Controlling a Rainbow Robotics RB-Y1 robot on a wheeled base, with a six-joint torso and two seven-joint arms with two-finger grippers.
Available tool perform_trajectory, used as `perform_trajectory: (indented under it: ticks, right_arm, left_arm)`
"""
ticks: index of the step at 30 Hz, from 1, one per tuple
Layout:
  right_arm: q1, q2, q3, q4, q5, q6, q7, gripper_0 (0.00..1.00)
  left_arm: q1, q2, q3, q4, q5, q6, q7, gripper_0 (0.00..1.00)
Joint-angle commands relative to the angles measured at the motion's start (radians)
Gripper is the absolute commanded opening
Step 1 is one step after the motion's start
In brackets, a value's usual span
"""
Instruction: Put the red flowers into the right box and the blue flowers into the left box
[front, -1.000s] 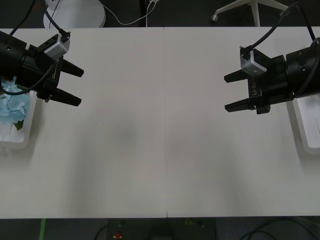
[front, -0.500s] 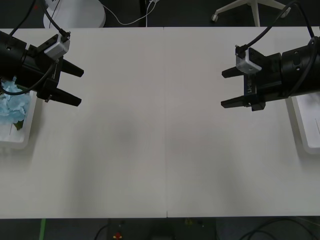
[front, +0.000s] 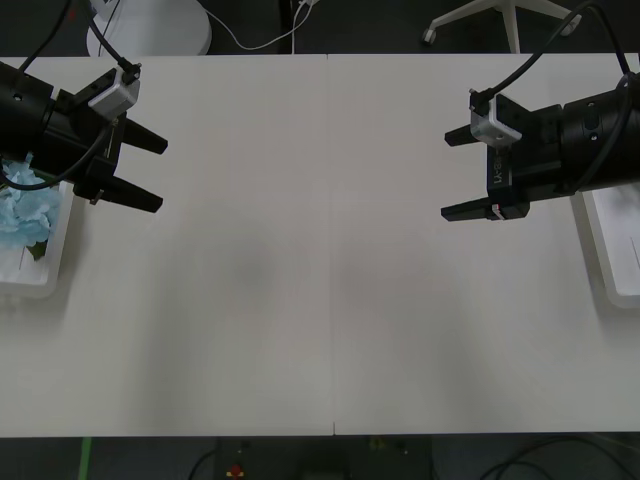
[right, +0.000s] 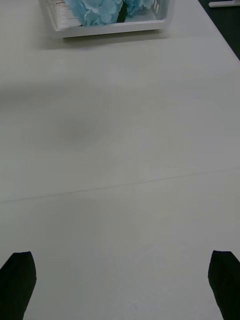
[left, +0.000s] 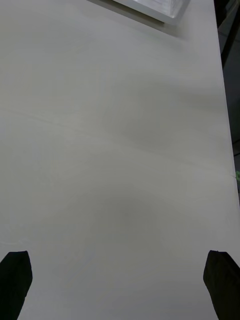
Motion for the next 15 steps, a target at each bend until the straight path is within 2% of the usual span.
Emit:
perform_trajectory:
  ticks: [1, 15]
  right_arm:
    - [-0.03, 0.021, 0.005, -0.031, 0.008, -0.017, 0.03, 1.0]
    - [-0.03, 0.023, 0.014, -0.031, 0.052, -0.018, 0.03, 1.0]
  left_arm:
    - [-0.041, 0.047, -0.001, -0.01, 0.013, -0.01, 0.0, 1.0]
    - [-0.041, 0.047, -0.001, -0.01, 0.013, -0.01, 0.0, 1.0]
